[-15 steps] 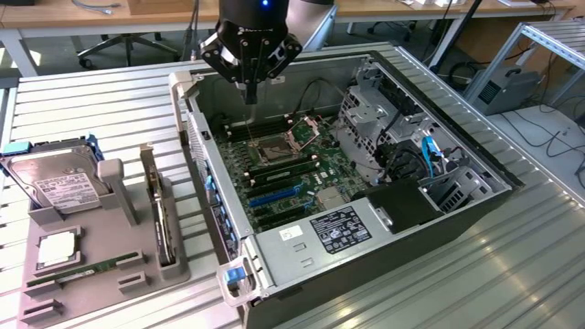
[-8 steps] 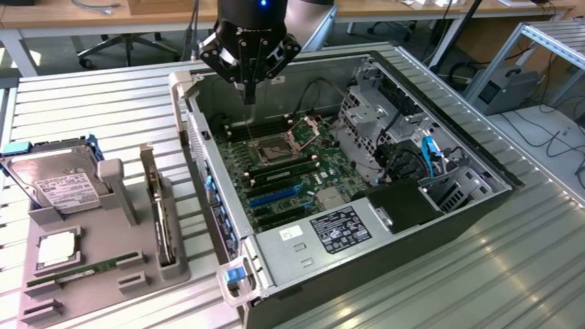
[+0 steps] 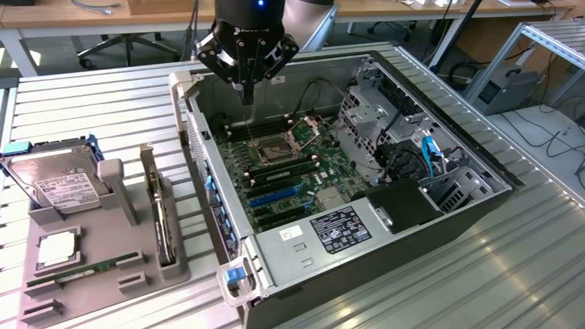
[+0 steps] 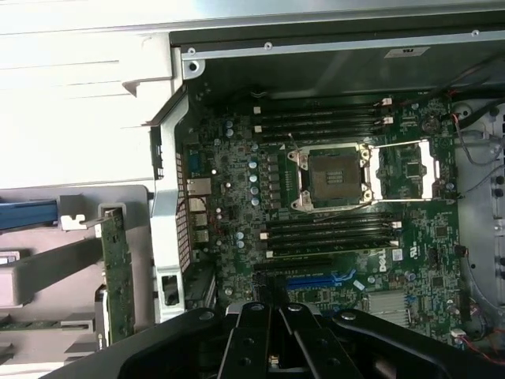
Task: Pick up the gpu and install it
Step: 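Reach for the gpu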
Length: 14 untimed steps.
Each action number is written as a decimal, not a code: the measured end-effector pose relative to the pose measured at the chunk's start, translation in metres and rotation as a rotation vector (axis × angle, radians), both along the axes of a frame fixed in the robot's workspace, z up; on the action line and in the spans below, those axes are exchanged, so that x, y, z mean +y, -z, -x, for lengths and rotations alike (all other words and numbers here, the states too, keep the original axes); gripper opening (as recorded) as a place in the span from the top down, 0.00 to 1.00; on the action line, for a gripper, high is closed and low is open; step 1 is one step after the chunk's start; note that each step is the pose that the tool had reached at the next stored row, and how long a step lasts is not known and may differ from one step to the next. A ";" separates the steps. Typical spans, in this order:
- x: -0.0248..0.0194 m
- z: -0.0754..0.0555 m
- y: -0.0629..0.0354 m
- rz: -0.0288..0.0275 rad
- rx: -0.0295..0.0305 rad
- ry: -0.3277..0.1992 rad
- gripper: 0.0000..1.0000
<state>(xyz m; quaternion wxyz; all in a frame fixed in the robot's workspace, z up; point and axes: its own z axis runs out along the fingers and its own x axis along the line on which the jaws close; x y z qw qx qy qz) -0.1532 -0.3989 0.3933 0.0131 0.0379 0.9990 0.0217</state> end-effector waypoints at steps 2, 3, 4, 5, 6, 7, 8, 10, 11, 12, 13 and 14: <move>0.0000 0.001 0.0000 0.0000 0.0000 0.000 0.89; 0.0000 0.002 0.0000 0.0001 0.0001 0.000 0.89; 0.0000 0.002 0.0000 0.0000 0.0000 0.000 0.89; 0.0000 0.003 0.0000 0.0000 0.0000 0.000 0.89; 0.0000 0.003 0.0000 0.0001 0.0001 0.000 0.89; 0.0000 0.004 0.0000 0.0000 0.0000 0.000 0.89; 0.0000 0.004 0.0000 0.0000 0.0000 0.000 0.89; 0.0000 0.005 0.0000 0.0000 0.0000 0.000 0.89; 0.0000 0.005 0.0000 0.0000 0.0000 0.000 0.89; 0.0000 0.006 0.0000 0.0000 0.0000 0.000 0.89; 0.0000 0.006 0.0000 -0.0001 0.0000 0.000 0.89; 0.0000 0.007 0.0000 0.0000 0.0000 0.000 0.89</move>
